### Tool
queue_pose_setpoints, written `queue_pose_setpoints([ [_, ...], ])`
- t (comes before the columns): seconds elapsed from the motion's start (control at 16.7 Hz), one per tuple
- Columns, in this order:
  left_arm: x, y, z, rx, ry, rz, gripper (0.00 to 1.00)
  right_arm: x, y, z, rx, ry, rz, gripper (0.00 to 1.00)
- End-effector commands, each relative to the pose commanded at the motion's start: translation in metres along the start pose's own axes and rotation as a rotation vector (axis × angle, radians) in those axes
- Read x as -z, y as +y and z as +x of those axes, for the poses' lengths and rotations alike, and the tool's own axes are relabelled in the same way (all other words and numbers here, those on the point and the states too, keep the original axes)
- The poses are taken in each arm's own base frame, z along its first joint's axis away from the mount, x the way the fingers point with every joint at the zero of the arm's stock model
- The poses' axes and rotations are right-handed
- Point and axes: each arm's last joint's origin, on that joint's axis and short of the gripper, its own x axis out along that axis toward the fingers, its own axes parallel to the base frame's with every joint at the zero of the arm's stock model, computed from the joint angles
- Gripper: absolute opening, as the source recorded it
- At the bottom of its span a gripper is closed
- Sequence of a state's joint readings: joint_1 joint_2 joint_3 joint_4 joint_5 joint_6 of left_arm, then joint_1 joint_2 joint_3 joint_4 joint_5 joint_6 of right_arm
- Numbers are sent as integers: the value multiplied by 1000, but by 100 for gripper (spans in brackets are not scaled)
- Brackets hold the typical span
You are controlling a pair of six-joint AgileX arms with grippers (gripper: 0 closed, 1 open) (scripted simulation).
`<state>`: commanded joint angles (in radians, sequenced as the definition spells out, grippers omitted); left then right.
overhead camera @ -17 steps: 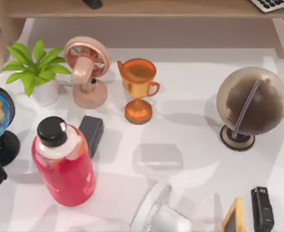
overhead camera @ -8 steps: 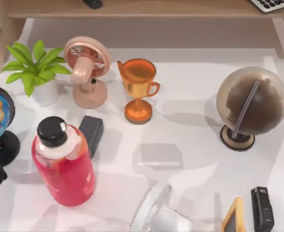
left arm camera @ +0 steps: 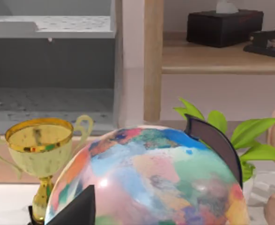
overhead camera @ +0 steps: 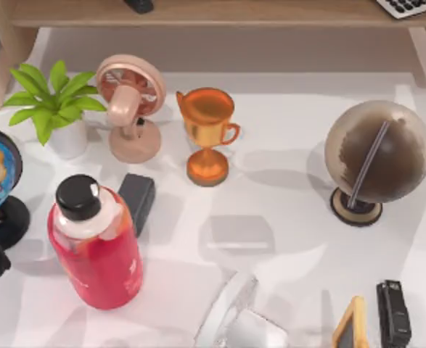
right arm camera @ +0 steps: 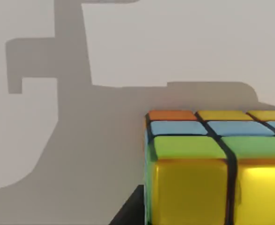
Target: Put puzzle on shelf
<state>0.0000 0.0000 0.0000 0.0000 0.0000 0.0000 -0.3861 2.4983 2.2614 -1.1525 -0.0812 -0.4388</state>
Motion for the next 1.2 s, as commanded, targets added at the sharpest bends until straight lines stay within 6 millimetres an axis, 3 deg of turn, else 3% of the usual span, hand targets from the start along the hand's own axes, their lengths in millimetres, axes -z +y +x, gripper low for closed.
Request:
queue_pose_setpoints([
  [0.36, 0, 0, 0, 0, 0, 0, 100, 7, -3, -14, -60, -17, 27, 0],
  [0.66, 0, 0, 0, 0, 0, 0, 100, 1, 0, -28, -51, 3, 9, 0],
  [1.2, 0, 0, 0, 0, 0, 0, 100, -5, -2, -30, 1, -1, 7, 0],
])
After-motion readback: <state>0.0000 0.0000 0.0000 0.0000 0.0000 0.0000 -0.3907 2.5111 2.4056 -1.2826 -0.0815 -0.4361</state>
